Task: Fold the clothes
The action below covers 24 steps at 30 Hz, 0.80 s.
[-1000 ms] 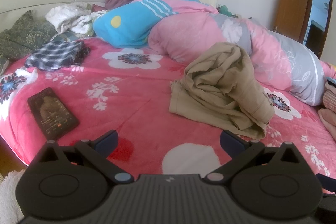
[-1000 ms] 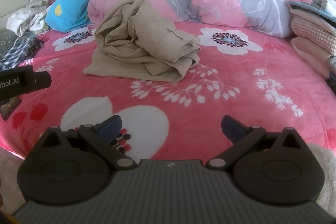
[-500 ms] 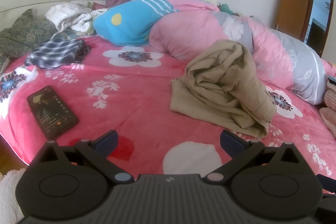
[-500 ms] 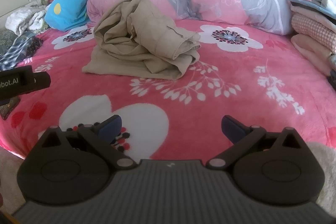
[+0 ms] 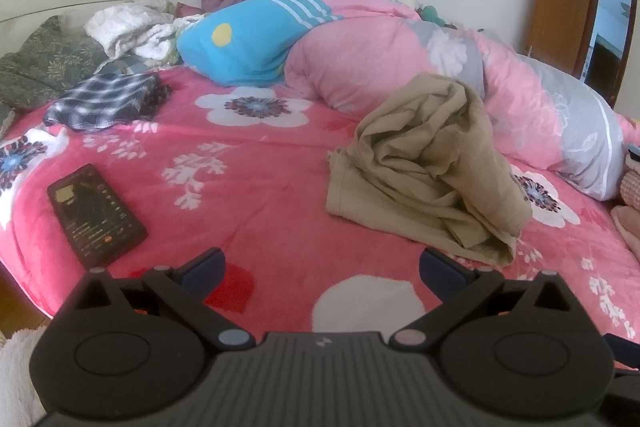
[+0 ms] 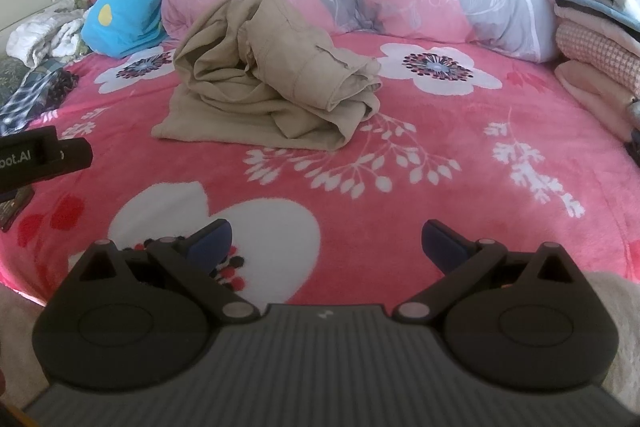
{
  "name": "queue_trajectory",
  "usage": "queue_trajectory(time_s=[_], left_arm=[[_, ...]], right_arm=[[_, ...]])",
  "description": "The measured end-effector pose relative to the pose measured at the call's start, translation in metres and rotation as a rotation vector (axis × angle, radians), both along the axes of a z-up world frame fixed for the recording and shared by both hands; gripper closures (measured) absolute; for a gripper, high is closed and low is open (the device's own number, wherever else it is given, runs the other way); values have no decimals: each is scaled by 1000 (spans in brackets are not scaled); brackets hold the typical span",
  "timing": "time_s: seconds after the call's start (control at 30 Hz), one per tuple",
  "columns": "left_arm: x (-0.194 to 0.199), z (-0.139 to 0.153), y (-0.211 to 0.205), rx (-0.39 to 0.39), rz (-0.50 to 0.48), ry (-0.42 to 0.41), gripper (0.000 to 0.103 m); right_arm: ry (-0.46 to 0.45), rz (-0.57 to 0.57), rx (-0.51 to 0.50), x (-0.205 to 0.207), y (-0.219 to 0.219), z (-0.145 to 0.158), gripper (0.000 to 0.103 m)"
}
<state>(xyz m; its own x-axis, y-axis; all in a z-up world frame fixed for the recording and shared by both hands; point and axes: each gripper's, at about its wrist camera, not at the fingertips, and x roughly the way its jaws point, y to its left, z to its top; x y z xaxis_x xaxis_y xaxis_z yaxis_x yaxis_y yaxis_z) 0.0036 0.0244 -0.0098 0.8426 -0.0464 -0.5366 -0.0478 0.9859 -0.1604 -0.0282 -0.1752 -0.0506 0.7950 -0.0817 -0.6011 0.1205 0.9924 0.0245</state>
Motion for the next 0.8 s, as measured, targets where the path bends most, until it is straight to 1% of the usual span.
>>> queue_trajectory(time_s=[0.23,0.33,0.4,0.5,0.63,0.7,0.77,0.8], left_arm=[[26,-7,-2,-7,-34,-31,0],[45,-11,-2,-12,-59,-45,0],[63,-14,-5,-2,-66,-56,0],[90,-19,-9,16,-83,-70,0],[132,-31,-22,65,-141,-68,0],[149,-37,-28,88,-171,-67,0],[161,-44,-32,89,-182,-78,0],[165,-47,-32,83,-188,-81,0]], right_arm=[[-8,-8,-1,18,-11,-6,1],[-43,-9,-24,29,-22,-2,1],[-69,13,-24,40,-33,4,1],[-97,53,6,61,-52,17,1],[-119,96,14,102,-78,38,1],[-106,104,43,125,-89,43,1],[-82,123,115,148,-98,45,1],[-70,129,167,159,-102,44,1]])
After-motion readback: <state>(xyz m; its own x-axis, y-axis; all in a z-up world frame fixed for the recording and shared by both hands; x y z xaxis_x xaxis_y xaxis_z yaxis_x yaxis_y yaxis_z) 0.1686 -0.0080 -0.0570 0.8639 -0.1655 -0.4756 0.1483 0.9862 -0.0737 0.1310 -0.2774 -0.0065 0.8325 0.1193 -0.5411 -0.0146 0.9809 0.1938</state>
